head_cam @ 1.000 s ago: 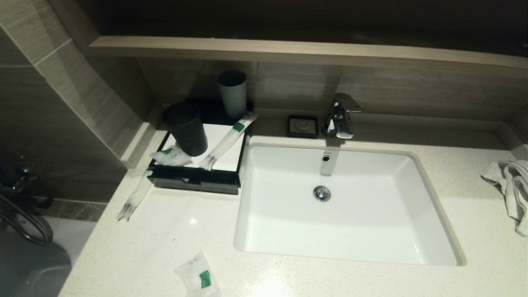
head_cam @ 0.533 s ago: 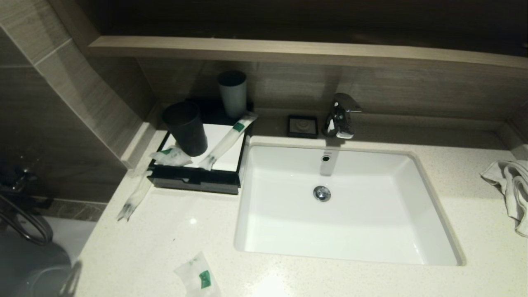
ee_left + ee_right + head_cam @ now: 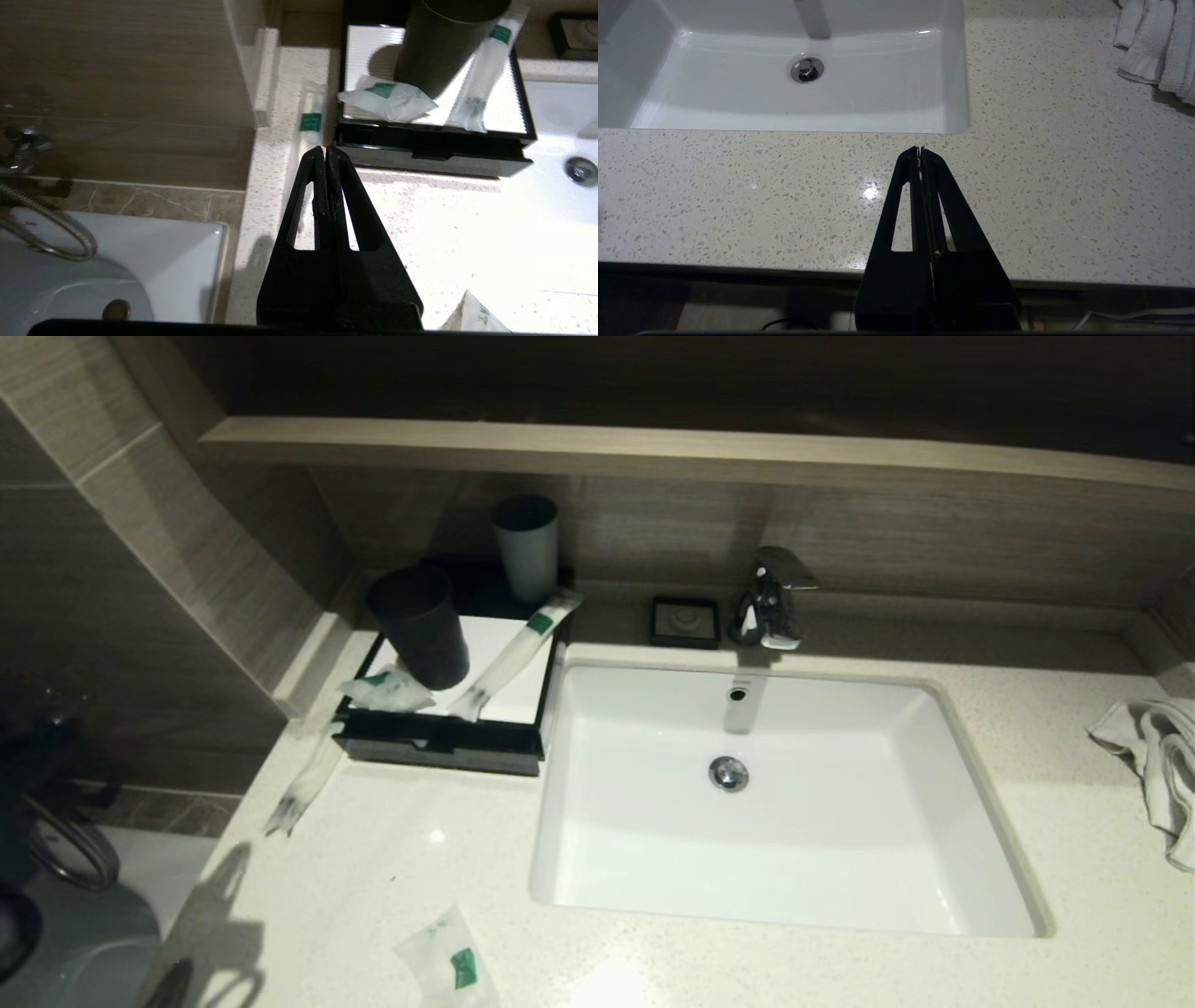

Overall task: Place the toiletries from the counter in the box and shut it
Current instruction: Pick up the cup

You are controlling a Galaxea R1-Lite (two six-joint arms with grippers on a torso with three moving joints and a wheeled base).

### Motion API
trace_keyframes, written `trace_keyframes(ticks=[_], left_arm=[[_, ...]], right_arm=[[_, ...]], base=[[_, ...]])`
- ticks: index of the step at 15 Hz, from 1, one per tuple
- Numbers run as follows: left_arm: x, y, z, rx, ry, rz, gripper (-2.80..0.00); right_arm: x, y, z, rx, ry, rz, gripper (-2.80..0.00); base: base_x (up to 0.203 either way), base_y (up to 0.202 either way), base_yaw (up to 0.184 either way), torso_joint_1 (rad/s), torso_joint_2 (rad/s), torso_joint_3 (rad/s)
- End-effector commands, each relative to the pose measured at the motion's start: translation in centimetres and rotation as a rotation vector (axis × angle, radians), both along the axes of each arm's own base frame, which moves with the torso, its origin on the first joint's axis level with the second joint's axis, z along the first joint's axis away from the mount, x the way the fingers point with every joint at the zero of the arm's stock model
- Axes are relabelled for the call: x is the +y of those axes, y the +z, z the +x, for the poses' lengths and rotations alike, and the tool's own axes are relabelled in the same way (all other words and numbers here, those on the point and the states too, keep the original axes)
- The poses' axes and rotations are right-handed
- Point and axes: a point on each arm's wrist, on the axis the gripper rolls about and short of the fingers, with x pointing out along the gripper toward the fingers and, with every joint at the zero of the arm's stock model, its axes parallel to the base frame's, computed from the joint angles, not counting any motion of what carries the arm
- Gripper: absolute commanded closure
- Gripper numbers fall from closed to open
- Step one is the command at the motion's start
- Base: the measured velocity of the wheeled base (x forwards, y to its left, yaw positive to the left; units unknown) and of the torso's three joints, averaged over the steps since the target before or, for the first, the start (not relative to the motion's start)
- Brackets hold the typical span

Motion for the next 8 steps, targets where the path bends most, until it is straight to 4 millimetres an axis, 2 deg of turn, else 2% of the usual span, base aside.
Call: trace_keyframes(ticks=[1,4,8], left_arm=[[-0.7,-0.6,2.3,0.078,-0.059,0.003,0.00],[-1.4,-0.4,4.5,0.120,-0.096,0.005,0.00],[-2.5,-0.9,8.5,0.150,-0.126,0.010,0.00]], right_arm=[[0.0,0.0,0.0,0.000,0.000,0.000,0.00],[0.0,0.0,0.0,0.001,0.000,0.000,0.00],[0.0,0.0,0.0,-0.001,0.000,0.000,0.00]], base=[[0.000,0.000,0.000,0.000,0.00,0.000],[0.000,0.000,0.000,0.000,0.00,0.000],[0.000,0.000,0.000,0.000,0.00,0.000]])
